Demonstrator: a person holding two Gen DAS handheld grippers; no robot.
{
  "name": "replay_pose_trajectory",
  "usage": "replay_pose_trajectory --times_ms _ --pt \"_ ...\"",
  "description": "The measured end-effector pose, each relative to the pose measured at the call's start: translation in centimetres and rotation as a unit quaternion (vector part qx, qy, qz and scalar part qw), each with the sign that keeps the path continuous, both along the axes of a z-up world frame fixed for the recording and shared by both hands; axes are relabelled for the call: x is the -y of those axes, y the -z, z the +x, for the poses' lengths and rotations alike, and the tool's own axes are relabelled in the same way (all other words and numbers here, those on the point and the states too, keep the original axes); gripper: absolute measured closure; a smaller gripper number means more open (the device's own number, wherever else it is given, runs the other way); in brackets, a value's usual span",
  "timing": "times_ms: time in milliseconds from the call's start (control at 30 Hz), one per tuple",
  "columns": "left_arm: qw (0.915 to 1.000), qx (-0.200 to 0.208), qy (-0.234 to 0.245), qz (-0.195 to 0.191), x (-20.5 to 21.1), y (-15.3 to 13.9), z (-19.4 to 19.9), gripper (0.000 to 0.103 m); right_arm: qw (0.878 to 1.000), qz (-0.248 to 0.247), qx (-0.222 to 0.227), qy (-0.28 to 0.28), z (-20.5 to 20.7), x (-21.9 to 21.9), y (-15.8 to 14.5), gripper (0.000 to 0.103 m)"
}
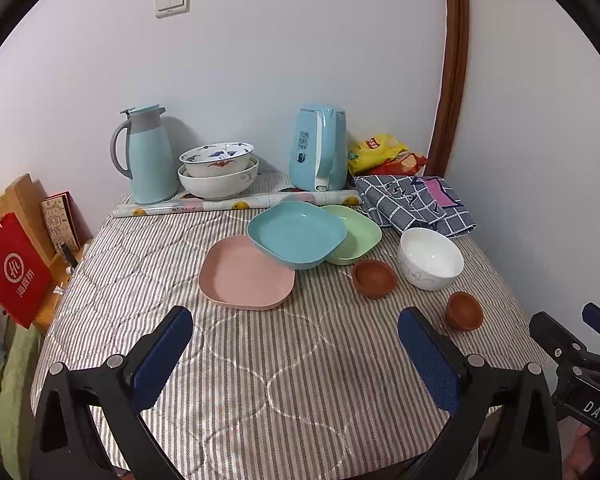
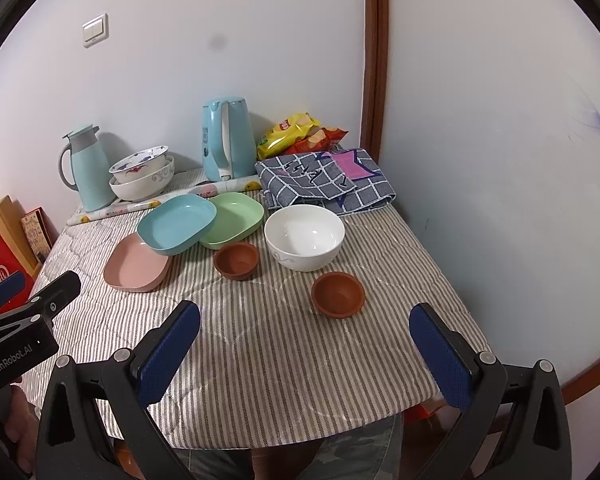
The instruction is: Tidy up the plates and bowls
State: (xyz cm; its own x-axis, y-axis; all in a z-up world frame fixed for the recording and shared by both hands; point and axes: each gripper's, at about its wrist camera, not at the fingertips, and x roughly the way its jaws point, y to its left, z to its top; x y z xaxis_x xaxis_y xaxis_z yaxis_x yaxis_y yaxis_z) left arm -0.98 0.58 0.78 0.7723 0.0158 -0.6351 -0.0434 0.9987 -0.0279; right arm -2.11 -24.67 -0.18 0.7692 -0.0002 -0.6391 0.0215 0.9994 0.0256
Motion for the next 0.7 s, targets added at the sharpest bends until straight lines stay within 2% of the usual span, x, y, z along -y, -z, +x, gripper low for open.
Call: replay_pose_trajectory --times_ms 700 --pt "1.0 0.002 -0.001 -0.002 -0.09 -0.15 -0.09 0.0 1.0 0.0 0.004 -0.001 -0.19 -0.3 -0.36 0.0"
